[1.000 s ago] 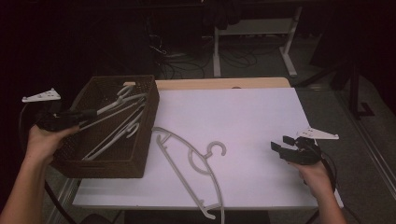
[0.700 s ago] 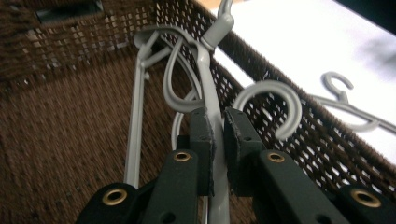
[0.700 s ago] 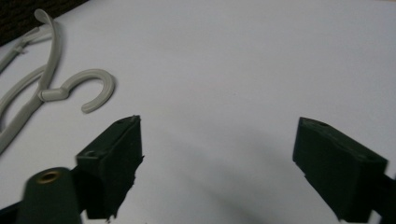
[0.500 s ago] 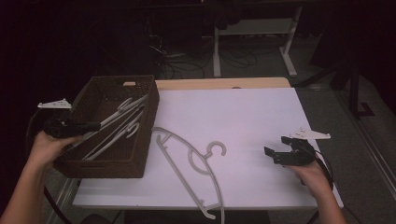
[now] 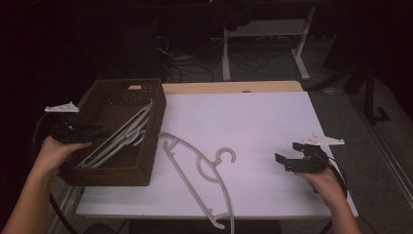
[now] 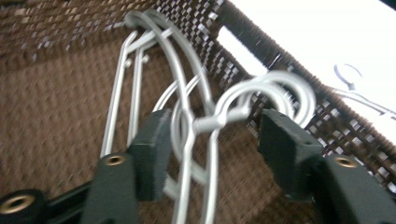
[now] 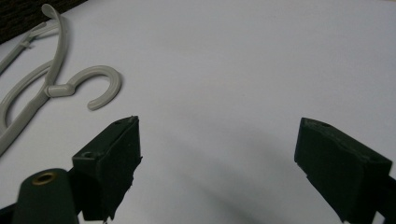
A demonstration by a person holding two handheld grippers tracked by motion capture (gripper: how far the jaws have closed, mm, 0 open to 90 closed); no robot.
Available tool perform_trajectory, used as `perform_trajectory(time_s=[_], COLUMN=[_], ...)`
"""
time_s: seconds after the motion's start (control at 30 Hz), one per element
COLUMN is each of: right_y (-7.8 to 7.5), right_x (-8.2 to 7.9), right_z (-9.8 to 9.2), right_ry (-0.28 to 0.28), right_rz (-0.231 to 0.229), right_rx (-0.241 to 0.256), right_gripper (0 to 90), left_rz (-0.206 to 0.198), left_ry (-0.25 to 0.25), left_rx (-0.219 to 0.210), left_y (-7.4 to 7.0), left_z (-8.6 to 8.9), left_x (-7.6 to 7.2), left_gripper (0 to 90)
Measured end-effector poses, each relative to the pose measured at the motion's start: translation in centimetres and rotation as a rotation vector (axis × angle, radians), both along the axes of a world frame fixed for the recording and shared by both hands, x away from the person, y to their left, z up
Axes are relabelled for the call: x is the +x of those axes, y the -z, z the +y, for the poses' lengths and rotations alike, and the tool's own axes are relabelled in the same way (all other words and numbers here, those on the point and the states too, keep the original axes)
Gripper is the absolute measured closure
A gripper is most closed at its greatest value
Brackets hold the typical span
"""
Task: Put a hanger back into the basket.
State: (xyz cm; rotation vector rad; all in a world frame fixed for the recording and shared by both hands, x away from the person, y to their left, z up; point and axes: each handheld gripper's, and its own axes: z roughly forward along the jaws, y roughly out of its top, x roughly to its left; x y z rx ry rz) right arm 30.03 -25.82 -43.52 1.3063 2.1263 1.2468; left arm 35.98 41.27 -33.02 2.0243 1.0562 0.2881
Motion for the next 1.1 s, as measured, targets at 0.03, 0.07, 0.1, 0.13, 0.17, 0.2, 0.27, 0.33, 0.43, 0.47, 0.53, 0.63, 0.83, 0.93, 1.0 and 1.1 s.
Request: perform_trajectory(time_s=[0.03,0.07,0.1,0.13,0.17,0.2,0.27,0.33,0.43,0.47,0.53,0.63,0.83,0.93,1.0,1.1], right_y=[0.0,0.0,0.0,0.0,0.0,-0.1,-0.1,-0.1,-0.1,-0.2,-0.2,-0.2,-0.2,-0.2,-0.1,0.0], right_x=[0.1,0.1,0.1,0.1,0.0,0.0,-0.1,-0.1,-0.2,-0.2,-0.2,-0.2,-0.1,-0.3,-0.3,-0.3], right_z=[0.0,0.0,0.0,0.0,0.0,0.0,0.1,0.2,0.3,0.3,0.3,0.4,0.6,0.7,0.8,1.0], right_ry=[-0.002,-0.001,-0.001,-0.001,-0.002,-0.006,-0.01,-0.018,-0.025,-0.027,-0.03,-0.032,-0.041,-0.044,-0.052,-0.059], right_rz=[-0.002,-0.002,-0.002,-0.002,0.0,0.001,0.0,0.002,0.002,0.0,-0.003,0.003,0.004,0.004,0.006,0.008], right_rx=[0.0,-0.001,-0.002,-0.002,-0.001,-0.002,0.003,-0.004,-0.005,-0.005,-0.004,-0.004,-0.012,-0.013,-0.017,-0.02], right_gripper=[14.3,14.4,14.4,14.4,14.4,14.5,14.5,14.6,14.6,14.7,14.7,14.8,14.8,14.8,14.8,14.8], left_rz=[-0.011,-0.021,-0.03,-0.03,-0.048,-0.055,-0.072,-0.087,-0.099,-0.101,-0.114,-0.13,-0.123,-0.092,-0.07,-0.046], left_ry=[0.01,0.018,0.031,0.031,0.059,0.069,0.089,0.113,0.15,0.162,0.178,0.194,0.228,0.225,0.232,0.233], left_rx=[-0.008,-0.021,-0.034,-0.034,-0.057,-0.064,-0.074,-0.081,-0.094,-0.095,-0.097,-0.103,-0.084,-0.056,-0.036,0.009], left_y=[-0.2,-0.4,-0.7,-0.7,-1.2,-1.4,-1.9,-2.3,-2.7,-2.8,-3.0,-3.0,-2.1,-0.8,0.4,2.3], left_z=[-0.4,-0.8,-1.2,-1.2,-2.5,-3.2,-4.5,-6.0,-8.5,-9.3,-10.9,-13.5,-18.8,-21.3,-22.7,-24.3], left_x=[0.0,0.0,0.0,0.0,-0.1,-0.2,-0.3,-0.4,-0.7,-0.8,-1.0,-1.4,-2.1,-2.1,-2.0,-1.9], left_gripper=[39.4,38.3,37.1,36.2,36.2,33.1,30.0,28.1,25.8,25.0,25.0,26.6,47.9,64.1,74.2,88.0])
